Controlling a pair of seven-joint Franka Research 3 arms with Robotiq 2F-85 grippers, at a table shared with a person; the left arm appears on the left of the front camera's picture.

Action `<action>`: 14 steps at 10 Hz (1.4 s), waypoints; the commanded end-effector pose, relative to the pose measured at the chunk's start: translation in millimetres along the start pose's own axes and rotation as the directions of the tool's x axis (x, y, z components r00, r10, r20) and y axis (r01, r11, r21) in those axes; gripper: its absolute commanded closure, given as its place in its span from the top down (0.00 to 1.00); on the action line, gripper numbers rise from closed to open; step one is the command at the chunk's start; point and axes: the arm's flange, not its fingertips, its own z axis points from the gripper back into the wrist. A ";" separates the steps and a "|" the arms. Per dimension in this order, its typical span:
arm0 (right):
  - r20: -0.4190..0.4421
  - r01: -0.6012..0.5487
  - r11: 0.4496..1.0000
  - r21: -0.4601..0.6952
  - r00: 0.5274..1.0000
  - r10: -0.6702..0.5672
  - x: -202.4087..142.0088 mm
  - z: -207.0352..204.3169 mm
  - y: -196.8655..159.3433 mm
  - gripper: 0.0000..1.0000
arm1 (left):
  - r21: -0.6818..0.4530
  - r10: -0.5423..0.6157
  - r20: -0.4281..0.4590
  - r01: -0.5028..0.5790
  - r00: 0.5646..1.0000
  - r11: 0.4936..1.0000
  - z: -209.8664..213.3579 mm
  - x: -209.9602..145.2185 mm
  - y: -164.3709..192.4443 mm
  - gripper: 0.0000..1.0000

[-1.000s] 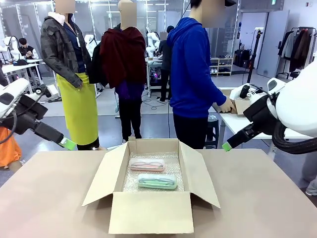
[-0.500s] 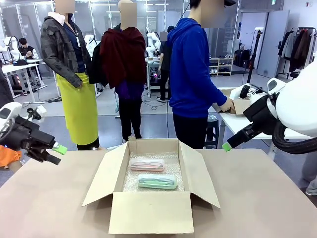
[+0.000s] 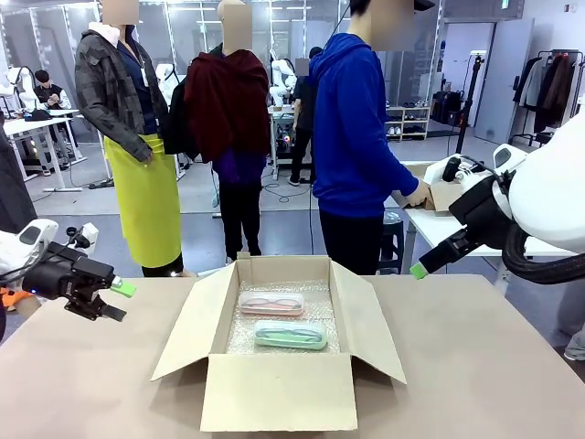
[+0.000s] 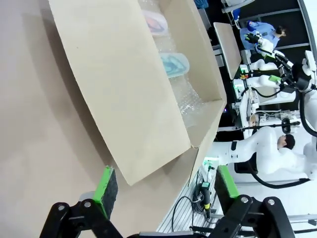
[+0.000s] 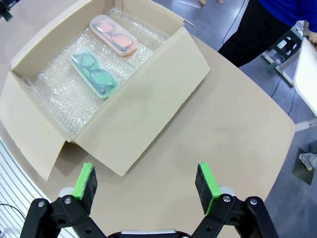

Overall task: Pack the glasses set securely to prepare it for shipping.
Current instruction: Position the Package Box on the left side of the table.

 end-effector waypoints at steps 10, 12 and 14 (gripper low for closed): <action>0.007 0.014 1.000 -0.007 1.000 -0.014 1.4 -1.7 2.6 1.00 | -0.058 0.162 0.153 -0.155 0.975 0.986 -53.5 16.9 49.7 1.00; 0.007 0.014 1.000 -0.007 1.000 -0.014 1.4 -1.7 2.6 1.00 | -0.076 0.214 0.142 -0.205 0.966 0.976 -66.4 14.8 68.4 1.00; 0.007 0.014 1.000 -0.007 1.000 -0.014 1.4 -1.7 2.6 1.00 | -0.132 0.281 0.106 -0.266 0.954 0.955 -77.6 8.4 81.5 1.00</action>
